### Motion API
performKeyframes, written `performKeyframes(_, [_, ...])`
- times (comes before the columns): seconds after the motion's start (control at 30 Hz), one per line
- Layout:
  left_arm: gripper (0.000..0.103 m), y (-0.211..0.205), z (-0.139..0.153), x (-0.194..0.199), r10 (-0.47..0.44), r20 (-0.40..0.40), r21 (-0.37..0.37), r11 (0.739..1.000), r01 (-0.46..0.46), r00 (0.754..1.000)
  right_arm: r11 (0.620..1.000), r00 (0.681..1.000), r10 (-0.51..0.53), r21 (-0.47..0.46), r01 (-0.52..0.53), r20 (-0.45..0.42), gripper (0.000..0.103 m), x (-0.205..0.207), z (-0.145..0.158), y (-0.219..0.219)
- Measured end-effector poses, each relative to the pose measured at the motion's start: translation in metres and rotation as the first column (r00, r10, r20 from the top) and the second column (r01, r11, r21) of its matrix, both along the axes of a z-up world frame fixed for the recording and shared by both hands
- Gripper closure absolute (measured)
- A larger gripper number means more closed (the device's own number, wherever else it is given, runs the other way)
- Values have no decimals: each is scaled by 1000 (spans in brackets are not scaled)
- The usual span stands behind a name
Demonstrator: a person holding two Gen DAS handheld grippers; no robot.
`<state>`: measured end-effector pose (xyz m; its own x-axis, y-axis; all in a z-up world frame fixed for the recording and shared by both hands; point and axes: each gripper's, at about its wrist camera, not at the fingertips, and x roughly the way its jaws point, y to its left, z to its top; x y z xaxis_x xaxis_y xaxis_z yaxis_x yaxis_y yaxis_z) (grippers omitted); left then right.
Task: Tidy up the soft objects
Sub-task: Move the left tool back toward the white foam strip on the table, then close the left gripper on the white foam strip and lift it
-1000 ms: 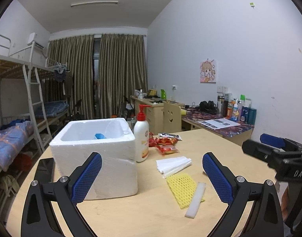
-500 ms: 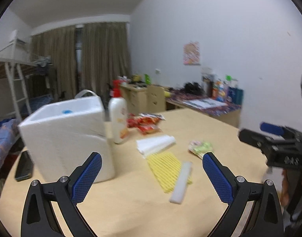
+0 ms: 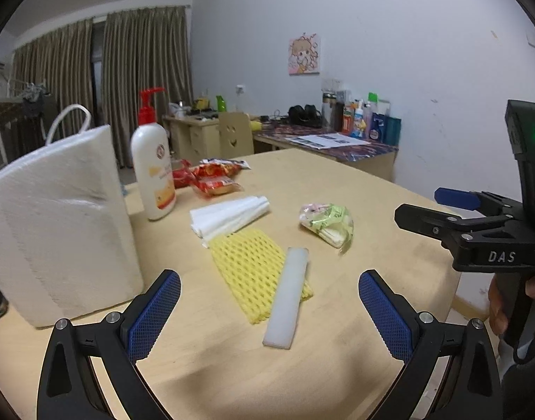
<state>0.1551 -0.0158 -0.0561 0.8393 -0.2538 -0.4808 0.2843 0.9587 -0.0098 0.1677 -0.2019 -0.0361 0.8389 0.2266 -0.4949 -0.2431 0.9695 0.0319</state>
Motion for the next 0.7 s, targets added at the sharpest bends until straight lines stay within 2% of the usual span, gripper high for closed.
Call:
performKeyframes(0.03, [3, 0, -2, 3, -6, -3, -3, 1000, 6, 1000, 1000, 1000, -1, 2, 1, -10, 0, 4, -2, -2])
performKeyframes(0.1, [14, -1, -8, 11, -20, -30, -9, 1000, 20, 999, 1000, 999, 1, 10, -1, -33, 0, 10, -6, -6])
performKeyframes(0.2, [23, -1, -20, 24, -45, -104, -35, 999, 42, 994, 1000, 999, 9, 13, -9, -50, 0, 17, -8, -8])
performKeyframes(0.37, [29, -7, -30, 31, -65, -162, -24, 998, 62, 985, 999, 998, 33, 12, -32, -62, 0, 24, -11, -7])
performKeyframes(0.43, [36, -8, -31, 29, -65, -161, -13, 998, 64, 985, 999, 997, 39, 7, -39, -67, 0, 26, -11, -7])
performKeyframes(0.5, [51, -12, -34, 29, -66, -177, 17, 997, 70, 982, 999, 997, 43, -4, -43, -71, 0, 28, -12, -6])
performKeyframes(0.57, [54, -16, -38, 30, -68, -205, 46, 996, 79, 976, 999, 996, 43, -6, -43, -73, 0, 31, -12, -7])
performKeyframes(0.6, [58, -17, -39, 31, -75, -217, 46, 995, 87, 973, 999, 996, 46, -7, -47, -75, 0, 33, -12, -8])
performKeyframes(0.7, [60, -15, -44, 37, -68, -262, 38, 996, 81, 963, 999, 996, 51, -14, -52, -77, 0, 36, -11, -7])
